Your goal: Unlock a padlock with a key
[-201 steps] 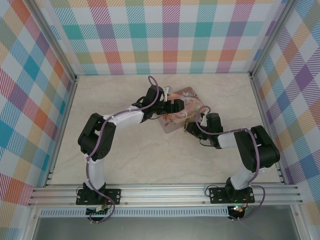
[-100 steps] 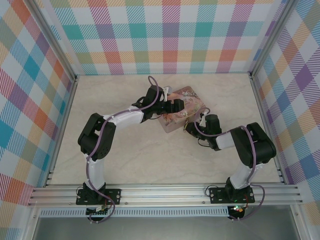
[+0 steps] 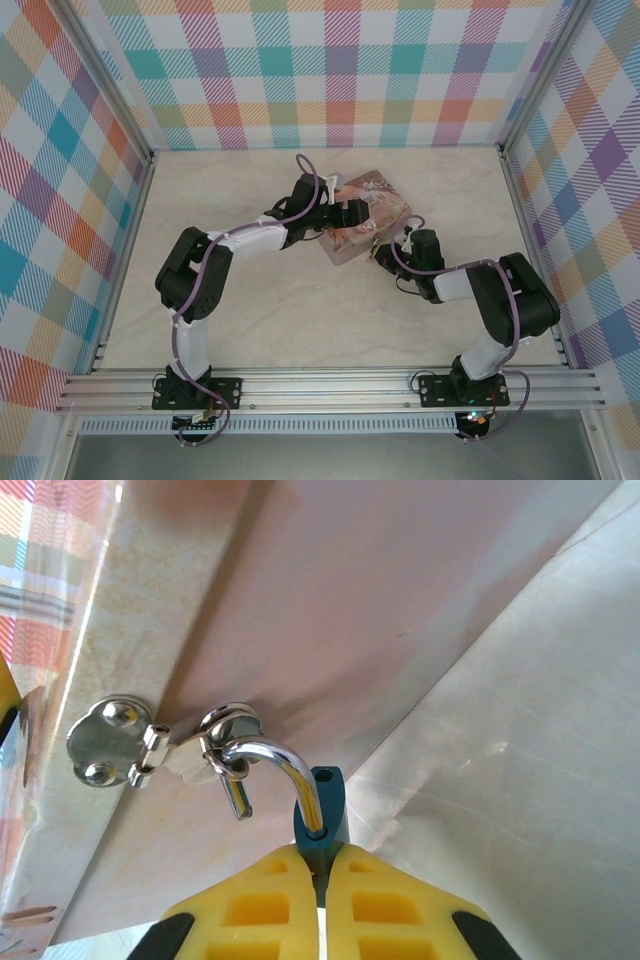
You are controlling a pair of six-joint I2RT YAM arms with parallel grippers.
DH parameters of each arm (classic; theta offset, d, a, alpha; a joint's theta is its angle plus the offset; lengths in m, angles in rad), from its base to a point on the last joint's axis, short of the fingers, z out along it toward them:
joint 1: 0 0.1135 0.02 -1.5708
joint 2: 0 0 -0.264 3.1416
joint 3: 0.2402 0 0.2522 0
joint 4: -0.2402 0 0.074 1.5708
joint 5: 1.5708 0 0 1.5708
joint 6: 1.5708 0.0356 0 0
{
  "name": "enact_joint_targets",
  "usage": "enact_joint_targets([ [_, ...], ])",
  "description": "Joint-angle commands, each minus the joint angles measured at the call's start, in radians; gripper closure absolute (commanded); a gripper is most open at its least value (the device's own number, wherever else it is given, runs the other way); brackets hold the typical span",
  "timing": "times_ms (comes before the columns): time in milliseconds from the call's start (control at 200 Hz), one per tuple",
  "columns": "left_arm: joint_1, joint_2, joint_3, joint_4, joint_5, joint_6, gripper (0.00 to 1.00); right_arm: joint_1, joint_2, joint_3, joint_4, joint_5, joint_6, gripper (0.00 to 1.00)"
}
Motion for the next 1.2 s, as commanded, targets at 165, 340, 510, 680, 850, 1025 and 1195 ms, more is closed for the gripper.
enact_joint_targets([
  [165, -0.002, 0.049, -0.052, -0.119, -0.05, 0.0, 0.14, -0.012, -0.004, 0.027, -0.072, 0.101, 0.042, 0.93],
  [340, -0.002, 0.054, -0.057, -0.118, -0.057, 0.001, 0.13, -0.014, 0.013, 0.042, -0.043, 0.109, 0.065, 0.92],
  [510, -0.002, 0.063, -0.06, -0.117, -0.057, -0.002, 0.13, -0.02, 0.023, 0.062, -0.022, 0.113, 0.068, 0.92],
  [680, -0.002, 0.072, -0.065, -0.118, -0.062, -0.002, 0.13, -0.041, 0.034, 0.081, -0.022, 0.121, 0.083, 0.92],
  [850, -0.002, 0.083, -0.062, -0.121, -0.062, -0.003, 0.13, -0.059, 0.039, 0.106, -0.043, 0.14, 0.09, 0.92],
  [1025, -0.002, 0.097, -0.062, -0.122, -0.06, -0.006, 0.13, -0.083, 0.036, 0.135, -0.095, 0.141, 0.071, 0.92],
  [1195, -0.002, 0.106, -0.07, -0.122, -0.059, -0.011, 0.13, -0.093, 0.031, 0.18, -0.189, 0.147, 0.021, 0.92],
])
